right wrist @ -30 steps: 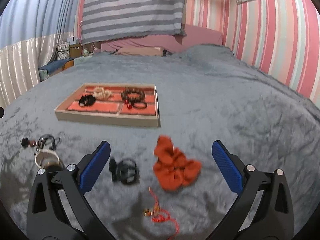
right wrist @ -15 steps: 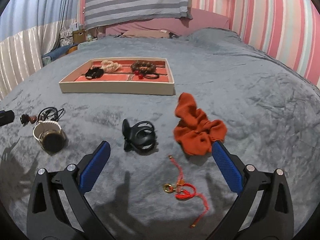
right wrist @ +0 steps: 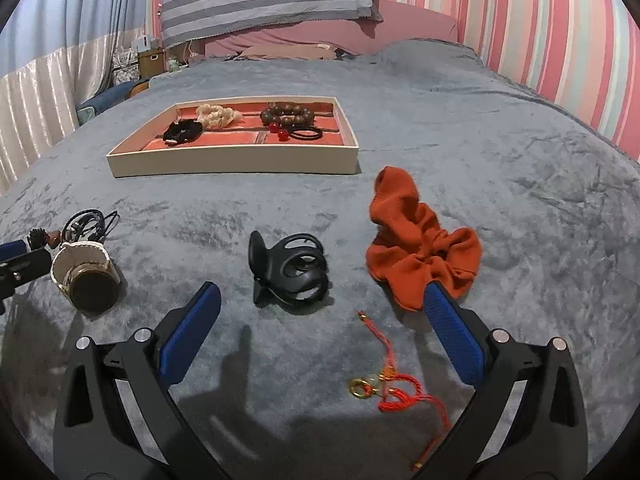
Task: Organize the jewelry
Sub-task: 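Grasp the white-strap watch with the left tool while the right tool grasps the black claw clip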
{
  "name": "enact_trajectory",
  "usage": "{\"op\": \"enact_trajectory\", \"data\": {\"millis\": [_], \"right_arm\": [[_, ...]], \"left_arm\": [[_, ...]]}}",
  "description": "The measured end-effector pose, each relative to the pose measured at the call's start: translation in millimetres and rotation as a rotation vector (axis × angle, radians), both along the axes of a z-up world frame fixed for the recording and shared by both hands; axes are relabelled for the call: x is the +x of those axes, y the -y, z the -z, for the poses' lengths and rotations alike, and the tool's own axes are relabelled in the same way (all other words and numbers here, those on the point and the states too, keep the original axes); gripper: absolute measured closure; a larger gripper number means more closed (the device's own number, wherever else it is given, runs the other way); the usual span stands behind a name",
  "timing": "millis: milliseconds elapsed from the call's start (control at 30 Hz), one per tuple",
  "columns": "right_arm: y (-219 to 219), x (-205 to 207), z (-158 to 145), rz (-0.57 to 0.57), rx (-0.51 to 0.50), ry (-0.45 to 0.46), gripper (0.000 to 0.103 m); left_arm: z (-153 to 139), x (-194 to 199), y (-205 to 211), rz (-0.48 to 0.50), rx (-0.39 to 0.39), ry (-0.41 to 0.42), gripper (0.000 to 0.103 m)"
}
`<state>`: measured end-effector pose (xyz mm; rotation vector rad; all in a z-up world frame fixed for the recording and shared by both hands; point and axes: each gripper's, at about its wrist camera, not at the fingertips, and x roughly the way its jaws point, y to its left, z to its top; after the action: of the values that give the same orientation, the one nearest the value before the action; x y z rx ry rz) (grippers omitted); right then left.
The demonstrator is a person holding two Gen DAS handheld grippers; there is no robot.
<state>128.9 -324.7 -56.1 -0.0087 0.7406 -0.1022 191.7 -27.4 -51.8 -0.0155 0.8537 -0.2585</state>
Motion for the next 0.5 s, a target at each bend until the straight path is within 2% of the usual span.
{"op": "enact_trajectory", "data": {"millis": [100, 267, 333, 433, 500], "right_arm": [[-4.1, 7.6, 3.8, -0.001, -0.002, -0.017, 0.007], [-7.4, 21.4, 9.1, 0.009, -0.006, -0.041, 0.011], [-7.1, 24.8, 10.0, 0.017, -0.003, -0.047, 0.014], [-5.2, 29.9, 12.4, 0.014, 0.012, -0.060, 0.025], [-3.2, 32.7, 15.3, 0.015, 0.026, -0.075, 0.037]], "left_arm": [[7.3, 5.7, 2.2, 0.007, 0.004, -0.032, 0.032], [13.9, 10.3, 3.7, 0.015, 0.001, -0.054, 0.038], [15.9, 11.8, 4.9, 0.021, -0.003, -0.062, 0.044], [20.5, 15.8, 7.4, 0.031, -0.002, -0.079, 0.053], [21.7, 17.1, 8.3, 0.035, -0.005, -0.084, 0.058]]}}
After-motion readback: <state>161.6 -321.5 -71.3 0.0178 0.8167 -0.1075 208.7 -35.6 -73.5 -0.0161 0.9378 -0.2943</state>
